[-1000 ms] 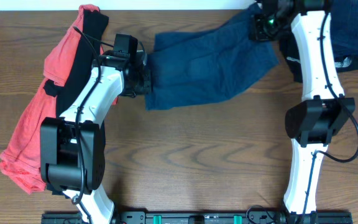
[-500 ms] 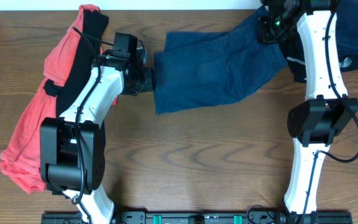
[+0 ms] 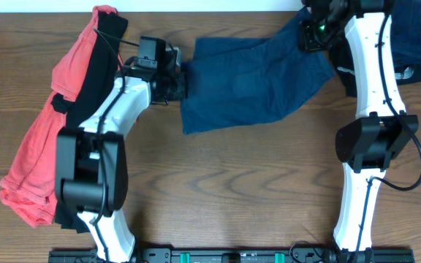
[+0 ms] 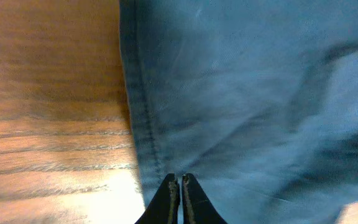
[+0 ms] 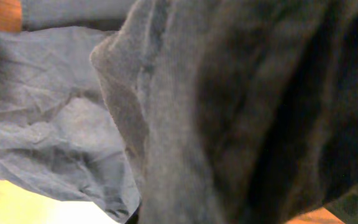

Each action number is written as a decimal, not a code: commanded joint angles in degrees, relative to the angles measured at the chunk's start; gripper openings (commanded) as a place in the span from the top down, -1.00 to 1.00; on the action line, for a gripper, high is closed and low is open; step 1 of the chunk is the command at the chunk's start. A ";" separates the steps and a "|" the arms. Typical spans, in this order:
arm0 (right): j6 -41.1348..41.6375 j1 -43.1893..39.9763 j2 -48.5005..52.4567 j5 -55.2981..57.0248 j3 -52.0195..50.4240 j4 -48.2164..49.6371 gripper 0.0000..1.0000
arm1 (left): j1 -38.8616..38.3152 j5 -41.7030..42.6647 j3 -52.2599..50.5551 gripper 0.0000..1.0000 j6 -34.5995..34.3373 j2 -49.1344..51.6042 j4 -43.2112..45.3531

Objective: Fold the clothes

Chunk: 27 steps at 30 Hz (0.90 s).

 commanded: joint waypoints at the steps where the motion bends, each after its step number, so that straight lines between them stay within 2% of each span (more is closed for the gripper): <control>1: -0.83 1.53 -0.31 -2.01 1.57 0.87 0.98 | -0.02 0.79 0.81 0.88 0.37 4.04 0.13; 9: -0.28 6.73 -0.28 -5.27 1.57 3.69 0.97 | -0.04 0.76 0.76 0.88 -0.52 7.04 1.84; 15: 4.00 12.50 -0.26 -5.31 0.35 9.90 0.98 | -0.09 0.74 0.74 0.88 -0.52 7.23 2.05; 27: 10.47 22.64 -0.26 -4.87 -12.07 25.59 0.98 | -0.07 0.74 0.59 0.88 -0.74 7.48 2.03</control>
